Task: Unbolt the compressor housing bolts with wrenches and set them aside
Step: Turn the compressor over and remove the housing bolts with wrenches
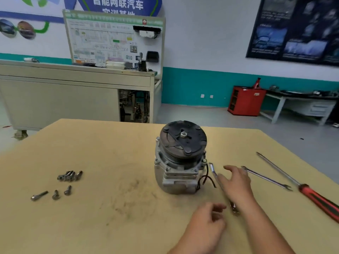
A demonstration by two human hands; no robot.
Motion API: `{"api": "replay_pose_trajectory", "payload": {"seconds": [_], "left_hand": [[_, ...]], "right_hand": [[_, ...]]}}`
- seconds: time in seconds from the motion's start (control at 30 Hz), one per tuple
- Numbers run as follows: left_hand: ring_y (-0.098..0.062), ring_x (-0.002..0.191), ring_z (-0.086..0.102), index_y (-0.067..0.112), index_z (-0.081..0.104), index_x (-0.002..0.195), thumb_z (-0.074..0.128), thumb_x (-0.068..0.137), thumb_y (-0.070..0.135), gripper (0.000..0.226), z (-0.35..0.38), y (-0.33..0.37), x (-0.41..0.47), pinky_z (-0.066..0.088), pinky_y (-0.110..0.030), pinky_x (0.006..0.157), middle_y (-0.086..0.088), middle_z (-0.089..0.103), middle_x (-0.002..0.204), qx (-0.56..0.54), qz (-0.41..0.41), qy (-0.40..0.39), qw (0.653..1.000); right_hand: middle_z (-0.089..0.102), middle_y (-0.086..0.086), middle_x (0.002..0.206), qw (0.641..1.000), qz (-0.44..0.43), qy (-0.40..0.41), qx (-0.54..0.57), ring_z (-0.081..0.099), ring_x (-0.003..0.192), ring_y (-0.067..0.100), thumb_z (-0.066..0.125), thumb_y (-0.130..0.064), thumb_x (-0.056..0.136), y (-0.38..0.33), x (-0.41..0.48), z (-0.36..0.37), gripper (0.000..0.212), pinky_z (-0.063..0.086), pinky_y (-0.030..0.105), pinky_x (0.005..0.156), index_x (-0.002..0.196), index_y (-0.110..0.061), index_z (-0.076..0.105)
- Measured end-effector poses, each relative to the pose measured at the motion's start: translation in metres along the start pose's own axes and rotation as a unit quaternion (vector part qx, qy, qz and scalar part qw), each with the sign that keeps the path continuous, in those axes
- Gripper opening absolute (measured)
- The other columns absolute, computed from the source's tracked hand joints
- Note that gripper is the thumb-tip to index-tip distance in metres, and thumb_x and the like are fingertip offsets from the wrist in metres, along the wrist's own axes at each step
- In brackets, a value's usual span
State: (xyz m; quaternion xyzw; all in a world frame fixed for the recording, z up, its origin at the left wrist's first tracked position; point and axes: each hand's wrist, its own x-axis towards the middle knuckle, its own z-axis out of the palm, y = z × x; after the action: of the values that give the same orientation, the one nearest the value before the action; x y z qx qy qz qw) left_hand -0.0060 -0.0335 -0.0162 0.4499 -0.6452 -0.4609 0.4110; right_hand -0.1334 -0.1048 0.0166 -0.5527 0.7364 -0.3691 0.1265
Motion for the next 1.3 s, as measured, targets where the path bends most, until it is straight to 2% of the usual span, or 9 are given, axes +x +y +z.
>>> {"api": "replay_pose_trajectory", "payload": {"seconds": [0.17, 0.37, 0.53, 0.63, 0.73, 0.83, 0.97, 1.13, 1.3], "left_hand": [[-0.021, 0.099, 0.052, 0.011, 0.047, 0.113, 0.053, 0.083, 0.010, 0.030, 0.045, 0.016, 0.033, 0.036, -0.017, 0.076, -0.003, 0.047, 0.099, 0.116, 0.018, 0.013, 0.993], [0.001, 0.050, 0.043, 0.016, 0.039, 0.097, 0.060, 0.082, 0.003, 0.028, 0.042, 0.027, 0.007, 0.032, -0.013, 0.053, 0.007, 0.047, 0.077, -0.036, 0.035, -0.051, 0.997], [-0.008, 0.047, 0.040, 0.034, 0.055, 0.071, 0.057, 0.056, 0.031, 0.015, 0.027, 0.047, -0.043, 0.028, -0.019, 0.052, 0.010, 0.047, 0.069, -0.143, 0.025, -0.053, 0.988], [0.002, 0.054, 0.049, 0.053, 0.058, 0.083, 0.052, 0.060, 0.040, 0.027, 0.006, 0.056, -0.053, 0.035, -0.010, 0.060, 0.022, 0.058, 0.067, -0.044, 0.123, -0.088, 0.987], [-0.002, 0.070, 0.053, 0.051, 0.052, 0.110, 0.056, 0.063, 0.024, 0.054, -0.027, 0.054, -0.036, 0.041, -0.014, 0.067, 0.010, 0.059, 0.084, -0.030, 0.338, 0.182, 0.923], [-0.015, 0.109, 0.045, 0.034, 0.032, 0.128, 0.069, 0.060, 0.036, 0.077, -0.052, 0.044, -0.006, 0.038, -0.031, 0.094, -0.004, 0.039, 0.119, 0.048, 0.309, 0.415, 0.854], [-0.029, 0.137, 0.020, 0.017, 0.016, 0.141, 0.093, 0.049, 0.039, 0.123, -0.058, 0.030, 0.026, 0.019, -0.035, 0.116, -0.021, 0.025, 0.142, 0.162, 0.203, 0.410, 0.874], [-0.033, 0.136, 0.022, 0.011, 0.019, 0.149, 0.067, 0.054, 0.065, 0.119, -0.050, 0.031, 0.030, 0.023, -0.069, 0.107, -0.023, 0.025, 0.148, 0.207, 0.146, 0.425, 0.869], [-0.035, 0.141, 0.024, 0.019, 0.006, 0.147, 0.081, 0.050, 0.053, 0.128, -0.050, 0.036, 0.033, 0.008, -0.065, 0.112, -0.020, 0.024, 0.153, 0.217, 0.116, 0.410, 0.878]], "right_hand": [[0.066, 0.011, 0.108, 0.972, -0.014, -0.126, -0.196, 0.060, 0.102, 0.026, 0.054, -0.022, 0.085, 0.021, 0.040, 0.014, 0.026, 0.042, 0.025, 0.072, 0.105, -0.008, 0.062], [0.064, 0.003, 0.057, 0.977, -0.029, -0.076, 0.198, 0.056, 0.049, 0.007, 0.047, -0.002, 0.086, 0.025, -0.021, -0.030, 0.043, 0.044, 0.014, 0.051, 0.110, -0.038, 0.052], [0.074, 0.002, 0.090, 0.891, -0.088, -0.144, 0.422, 0.068, 0.080, 0.013, 0.043, -0.003, 0.077, 0.030, -0.087, -0.061, 0.043, 0.050, 0.019, 0.061, 0.095, -0.028, 0.073], [0.071, -0.016, 0.092, 0.911, -0.153, -0.129, 0.361, 0.059, 0.064, 0.008, 0.056, 0.000, 0.077, 0.025, -0.096, -0.054, 0.041, 0.046, 0.024, 0.067, 0.100, -0.031, 0.068], [0.061, -0.006, 0.067, 0.883, -0.109, -0.041, 0.455, 0.047, 0.053, 0.005, 0.067, -0.009, 0.082, 0.002, -0.090, -0.045, 0.022, 0.043, 0.013, 0.055, 0.070, -0.027, 0.060], [0.053, 0.000, 0.056, 0.839, -0.103, 0.023, 0.533, 0.040, 0.048, 0.006, 0.047, -0.033, 0.082, -0.021, -0.084, -0.044, 0.024, 0.030, 0.014, 0.044, 0.066, -0.026, 0.064], [0.067, -0.001, 0.077, 0.876, -0.163, 0.006, 0.453, 0.056, 0.064, 0.000, 0.052, -0.047, 0.080, -0.034, -0.094, -0.028, 0.025, 0.041, 0.010, 0.060, 0.097, -0.039, 0.067], [0.067, -0.005, 0.078, 0.879, -0.185, -0.001, 0.440, 0.059, 0.065, 0.000, 0.060, -0.053, 0.068, -0.046, -0.109, -0.014, 0.041, 0.045, 0.006, 0.065, 0.108, -0.043, 0.065], [0.055, -0.015, 0.089, 0.927, -0.222, 0.027, 0.300, 0.057, 0.082, 0.000, 0.054, -0.069, 0.070, -0.055, -0.115, -0.019, 0.051, 0.040, 0.003, 0.072, 0.117, -0.051, 0.059]]}}
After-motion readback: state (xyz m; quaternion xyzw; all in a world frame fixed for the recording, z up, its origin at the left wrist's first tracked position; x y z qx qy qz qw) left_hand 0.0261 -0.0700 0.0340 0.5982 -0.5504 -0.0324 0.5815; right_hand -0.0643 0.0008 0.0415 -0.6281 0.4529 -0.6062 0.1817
